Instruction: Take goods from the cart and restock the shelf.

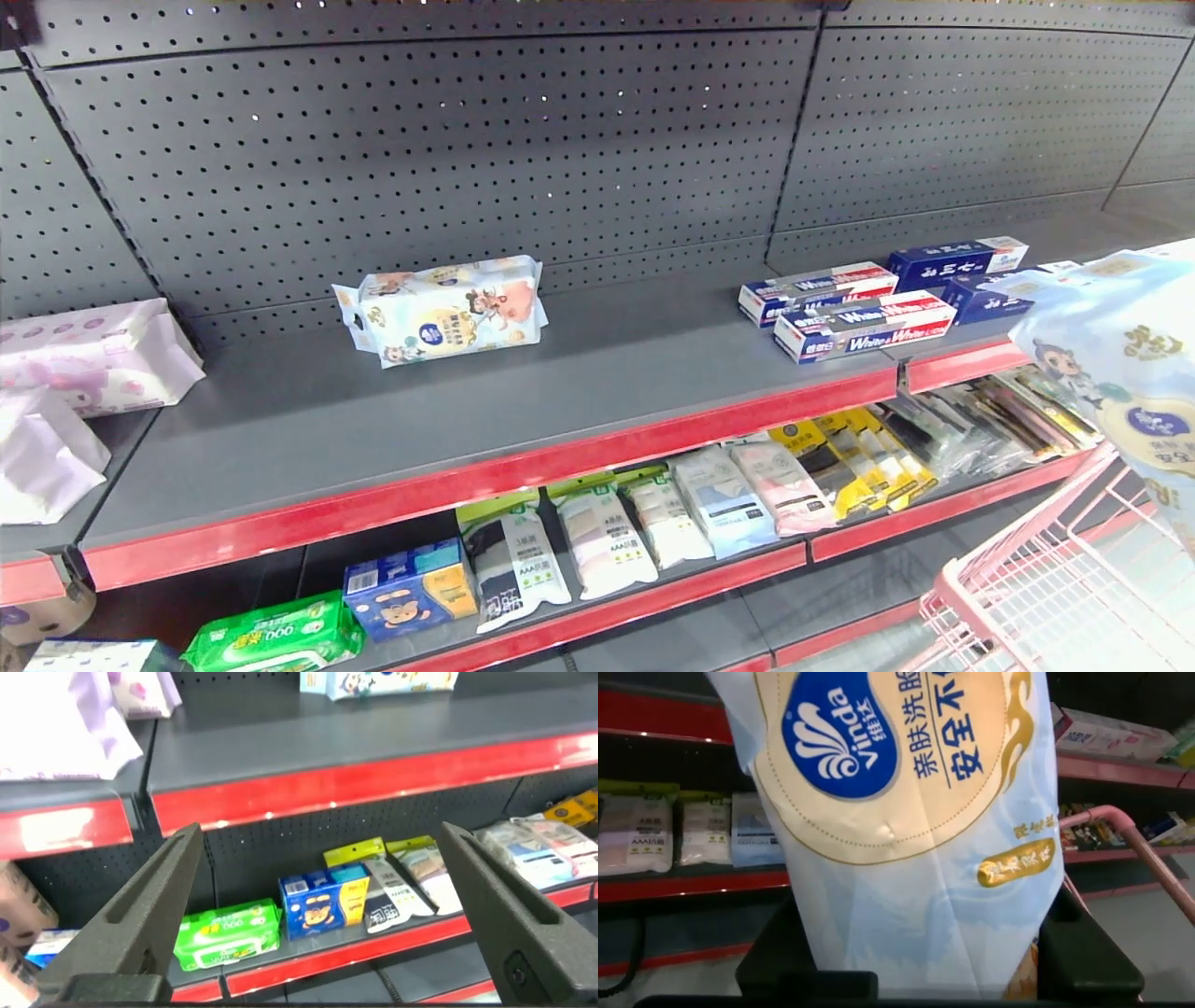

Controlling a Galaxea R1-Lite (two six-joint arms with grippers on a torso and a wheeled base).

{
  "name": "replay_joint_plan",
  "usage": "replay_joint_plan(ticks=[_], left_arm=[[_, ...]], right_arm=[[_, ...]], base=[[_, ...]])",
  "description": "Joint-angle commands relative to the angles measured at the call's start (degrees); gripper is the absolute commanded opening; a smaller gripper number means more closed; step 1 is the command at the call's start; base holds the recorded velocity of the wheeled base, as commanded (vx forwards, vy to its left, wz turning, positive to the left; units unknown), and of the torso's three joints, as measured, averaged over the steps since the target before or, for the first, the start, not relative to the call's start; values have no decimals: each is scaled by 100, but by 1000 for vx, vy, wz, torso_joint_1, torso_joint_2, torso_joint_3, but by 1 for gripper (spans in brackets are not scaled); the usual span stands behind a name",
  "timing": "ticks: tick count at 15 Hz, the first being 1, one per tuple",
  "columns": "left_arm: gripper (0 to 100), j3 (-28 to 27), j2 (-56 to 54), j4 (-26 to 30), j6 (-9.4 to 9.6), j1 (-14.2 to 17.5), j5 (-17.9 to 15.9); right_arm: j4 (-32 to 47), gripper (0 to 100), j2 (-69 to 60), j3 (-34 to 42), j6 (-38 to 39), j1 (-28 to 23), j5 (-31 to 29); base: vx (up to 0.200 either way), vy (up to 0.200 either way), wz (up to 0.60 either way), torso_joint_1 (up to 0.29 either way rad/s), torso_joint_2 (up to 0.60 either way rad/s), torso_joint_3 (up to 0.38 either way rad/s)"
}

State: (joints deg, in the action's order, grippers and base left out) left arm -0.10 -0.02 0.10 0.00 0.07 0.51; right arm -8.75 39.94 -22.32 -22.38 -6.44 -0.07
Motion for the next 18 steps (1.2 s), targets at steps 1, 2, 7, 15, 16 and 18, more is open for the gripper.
replay_joint_plan(ticks=[1, 2, 7, 15, 16, 18], left_arm=[[100, 1, 2, -1, 0, 1, 2], [100, 1, 2, -10, 0, 1, 2], [100, 1, 2, -1, 0, 1, 2], [100, 1, 2, -1, 0, 1, -7], [100, 1, 2, -1, 0, 1, 2], [100, 1, 2, -1, 0, 1, 2]], right_arm=[[-4, 0, 23, -44, -21, 2, -10], [-4, 0, 32, -71, -47, 2, -10], [-4, 0, 32, -106, -73, 2, -10], [-4, 0, 41, 8, -284, -24, -54], [-4, 0, 58, 17, -293, -24, -45], [-4, 0, 84, 44, -319, -24, -37]], base=[[0, 0, 0, 173, -369, -203], [0, 0, 0, 178, -364, -183], [0, 0, 0, 167, -359, -191], [0, 0, 0, 80, -170, -86], [0, 0, 0, 0, 0, 0], [0, 0, 600, 2, -2, 0]])
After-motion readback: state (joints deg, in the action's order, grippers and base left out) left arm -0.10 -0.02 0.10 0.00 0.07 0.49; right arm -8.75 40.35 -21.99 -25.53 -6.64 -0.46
